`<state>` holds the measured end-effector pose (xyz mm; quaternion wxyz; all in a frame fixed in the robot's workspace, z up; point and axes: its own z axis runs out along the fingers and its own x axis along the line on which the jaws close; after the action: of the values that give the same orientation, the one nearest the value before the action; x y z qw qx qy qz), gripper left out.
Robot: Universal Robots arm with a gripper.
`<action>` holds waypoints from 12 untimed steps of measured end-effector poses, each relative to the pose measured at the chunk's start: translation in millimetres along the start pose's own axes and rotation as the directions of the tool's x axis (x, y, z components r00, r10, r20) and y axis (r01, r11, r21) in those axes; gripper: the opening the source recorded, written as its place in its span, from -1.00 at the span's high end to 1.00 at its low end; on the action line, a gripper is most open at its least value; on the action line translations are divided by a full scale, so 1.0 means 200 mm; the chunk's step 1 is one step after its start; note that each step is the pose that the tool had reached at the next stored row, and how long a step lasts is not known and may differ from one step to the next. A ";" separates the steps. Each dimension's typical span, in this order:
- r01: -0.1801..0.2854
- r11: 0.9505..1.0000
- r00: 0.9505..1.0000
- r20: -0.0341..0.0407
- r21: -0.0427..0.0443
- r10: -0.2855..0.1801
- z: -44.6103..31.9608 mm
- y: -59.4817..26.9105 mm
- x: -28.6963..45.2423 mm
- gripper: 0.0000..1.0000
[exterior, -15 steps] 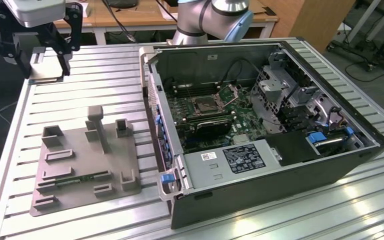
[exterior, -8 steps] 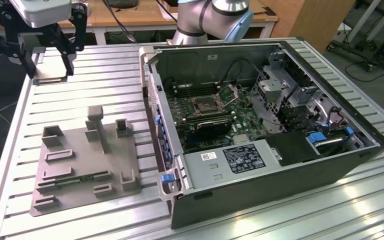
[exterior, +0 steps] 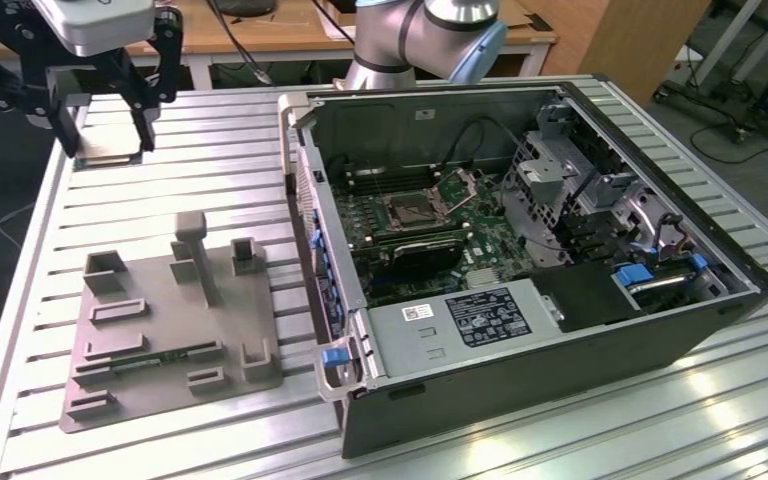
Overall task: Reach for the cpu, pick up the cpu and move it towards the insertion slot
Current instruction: 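Pick up the cpu and move it towards the insertion slot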
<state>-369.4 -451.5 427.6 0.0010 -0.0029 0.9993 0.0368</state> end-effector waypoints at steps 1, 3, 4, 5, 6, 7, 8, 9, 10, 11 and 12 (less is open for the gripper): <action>0.000 1.000 1.000 0.000 0.000 0.000 0.000 0.000 -0.003 -0.08; 0.000 1.000 1.000 0.000 0.000 0.000 0.001 0.000 -0.011 -0.08; 0.000 1.000 1.000 0.000 0.000 0.000 0.001 0.000 -0.015 -0.08; 0.000 1.000 1.000 0.000 0.000 0.000 0.002 0.000 -0.019 -0.08; 0.000 1.000 1.000 0.000 0.000 0.000 0.002 0.000 -0.022 -0.08; 0.000 1.000 1.000 0.000 0.000 0.000 0.003 0.000 -0.025 -0.08; 0.000 1.000 1.000 0.000 0.000 0.000 0.003 0.000 -0.027 -0.08; 0.000 1.000 1.000 0.000 0.000 0.000 0.003 0.000 -0.029 -0.08; 0.000 1.000 1.000 0.000 0.000 0.000 0.003 0.000 -0.031 -0.08; 0.000 1.000 1.000 0.000 0.000 0.000 0.003 0.000 -0.034 -0.08; 0.000 1.000 1.000 0.000 0.000 0.000 0.004 0.000 -0.037 -0.08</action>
<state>-362.0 -451.5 426.8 0.0010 -0.0029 0.9993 0.0368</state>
